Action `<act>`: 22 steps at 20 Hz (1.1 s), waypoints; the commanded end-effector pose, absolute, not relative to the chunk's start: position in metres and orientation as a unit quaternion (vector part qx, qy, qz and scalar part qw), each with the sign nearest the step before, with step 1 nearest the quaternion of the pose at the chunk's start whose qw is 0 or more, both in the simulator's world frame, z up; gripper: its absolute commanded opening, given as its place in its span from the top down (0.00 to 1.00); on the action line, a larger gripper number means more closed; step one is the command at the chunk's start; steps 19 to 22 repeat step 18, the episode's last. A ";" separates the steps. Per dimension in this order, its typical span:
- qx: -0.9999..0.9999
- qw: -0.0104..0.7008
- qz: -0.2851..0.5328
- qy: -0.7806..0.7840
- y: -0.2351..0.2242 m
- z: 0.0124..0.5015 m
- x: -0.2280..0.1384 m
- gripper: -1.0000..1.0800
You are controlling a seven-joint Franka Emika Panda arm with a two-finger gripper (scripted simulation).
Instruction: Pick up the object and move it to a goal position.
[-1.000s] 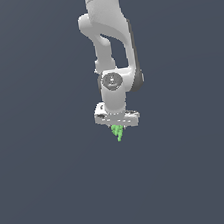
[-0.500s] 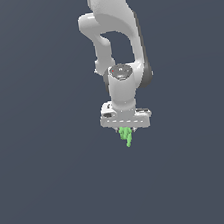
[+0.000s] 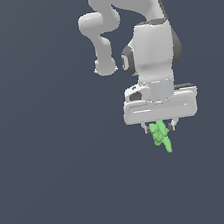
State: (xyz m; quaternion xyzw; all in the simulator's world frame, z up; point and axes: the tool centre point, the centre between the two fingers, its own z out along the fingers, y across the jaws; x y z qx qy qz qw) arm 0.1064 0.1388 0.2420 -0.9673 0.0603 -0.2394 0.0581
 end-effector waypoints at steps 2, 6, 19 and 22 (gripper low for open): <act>-0.949 0.074 -0.303 0.044 0.173 0.306 0.127 1.00; -0.928 0.087 -0.361 0.028 0.204 0.369 0.137 1.00; -0.899 0.099 -0.427 0.009 0.238 0.442 0.137 1.00; -0.899 0.099 -0.427 0.009 0.238 0.442 0.137 1.00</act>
